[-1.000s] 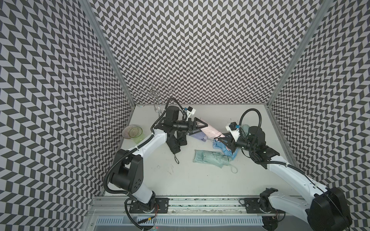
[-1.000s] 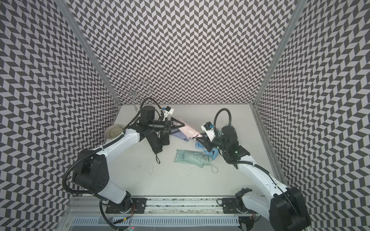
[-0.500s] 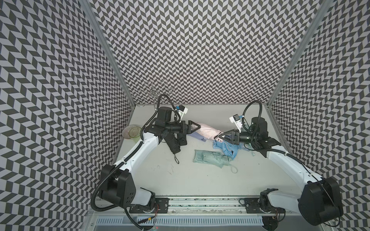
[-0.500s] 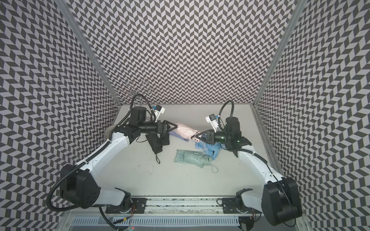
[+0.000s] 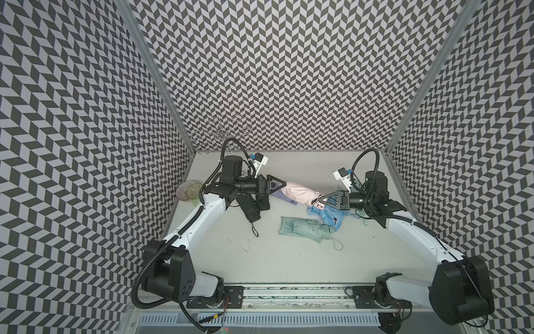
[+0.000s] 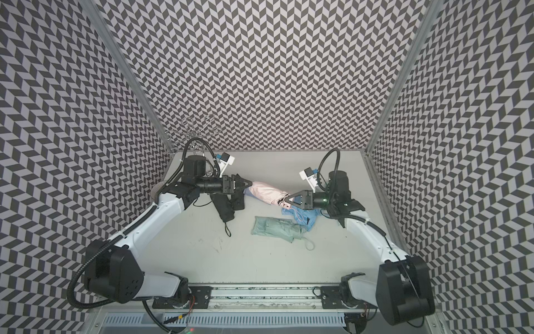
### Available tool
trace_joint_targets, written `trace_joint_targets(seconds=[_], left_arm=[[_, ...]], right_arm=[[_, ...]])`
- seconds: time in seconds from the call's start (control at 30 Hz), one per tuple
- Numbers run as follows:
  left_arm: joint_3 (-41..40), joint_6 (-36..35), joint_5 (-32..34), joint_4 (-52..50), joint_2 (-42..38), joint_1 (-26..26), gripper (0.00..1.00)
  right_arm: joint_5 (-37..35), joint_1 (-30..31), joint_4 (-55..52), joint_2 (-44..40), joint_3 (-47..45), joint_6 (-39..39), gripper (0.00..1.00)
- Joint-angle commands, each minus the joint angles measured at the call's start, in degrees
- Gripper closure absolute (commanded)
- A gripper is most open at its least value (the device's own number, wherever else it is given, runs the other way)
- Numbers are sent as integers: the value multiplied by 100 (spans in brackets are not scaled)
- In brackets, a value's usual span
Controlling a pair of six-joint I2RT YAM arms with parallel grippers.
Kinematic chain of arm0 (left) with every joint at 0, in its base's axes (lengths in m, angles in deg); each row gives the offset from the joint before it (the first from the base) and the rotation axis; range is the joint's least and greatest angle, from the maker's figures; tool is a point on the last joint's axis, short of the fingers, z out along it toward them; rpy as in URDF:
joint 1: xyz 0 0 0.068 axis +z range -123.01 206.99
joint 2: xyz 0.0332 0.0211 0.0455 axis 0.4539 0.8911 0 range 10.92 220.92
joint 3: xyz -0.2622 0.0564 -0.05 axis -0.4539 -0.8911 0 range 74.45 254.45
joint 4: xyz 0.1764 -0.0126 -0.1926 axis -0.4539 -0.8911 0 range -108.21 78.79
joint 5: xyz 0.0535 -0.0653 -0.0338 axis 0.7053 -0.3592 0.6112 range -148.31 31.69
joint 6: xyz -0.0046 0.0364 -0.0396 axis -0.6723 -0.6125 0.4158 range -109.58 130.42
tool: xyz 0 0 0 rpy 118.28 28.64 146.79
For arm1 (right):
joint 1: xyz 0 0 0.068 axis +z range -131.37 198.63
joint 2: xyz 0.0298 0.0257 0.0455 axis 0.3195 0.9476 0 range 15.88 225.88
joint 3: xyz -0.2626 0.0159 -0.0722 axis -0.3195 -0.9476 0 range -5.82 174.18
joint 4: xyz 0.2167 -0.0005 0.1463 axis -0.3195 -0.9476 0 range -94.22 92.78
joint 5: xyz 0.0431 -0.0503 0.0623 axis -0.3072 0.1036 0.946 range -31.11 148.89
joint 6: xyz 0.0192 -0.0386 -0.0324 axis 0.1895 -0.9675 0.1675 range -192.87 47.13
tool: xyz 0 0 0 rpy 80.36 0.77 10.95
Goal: Take umbrellas out of sleeves
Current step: Take out the umbrella from the umbrella sleeve.
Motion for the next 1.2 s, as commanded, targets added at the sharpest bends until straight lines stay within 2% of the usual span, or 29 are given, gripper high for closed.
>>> trace_joint_targets(seconds=[0.0,0.13,0.33,0.43,0.47,0.57,0.67,0.7,0.93,1.07,1.17], left_arm=[[7,-19,-310,215,36,1,19],[18,-19,-474,252,126,1,29],[95,-94,-536,86,243,-73,35],[113,-363,-547,-100,279,-126,39],[121,-409,-544,-161,293,-139,45],[177,-596,-508,-425,365,-198,51],[213,-684,-492,-566,416,-209,67],[220,-687,-444,-600,422,-204,77],[310,-707,-307,-740,471,-194,100],[325,-719,-100,-808,458,-140,100],[418,-784,470,-1053,441,-106,100]], right_arm=[[362,54,439,36,115,-1,100],[367,119,369,83,169,-69,100],[357,144,285,136,247,-133,100],[350,144,267,163,257,-136,100],[341,144,254,171,265,-146,100],[333,144,225,187,296,-180,100],[318,144,199,206,318,-190,100],[323,144,197,206,310,-192,100],[289,144,190,147,243,-207,100],[251,144,65,164,230,-318,100],[127,139,-96,177,255,-422,100]])
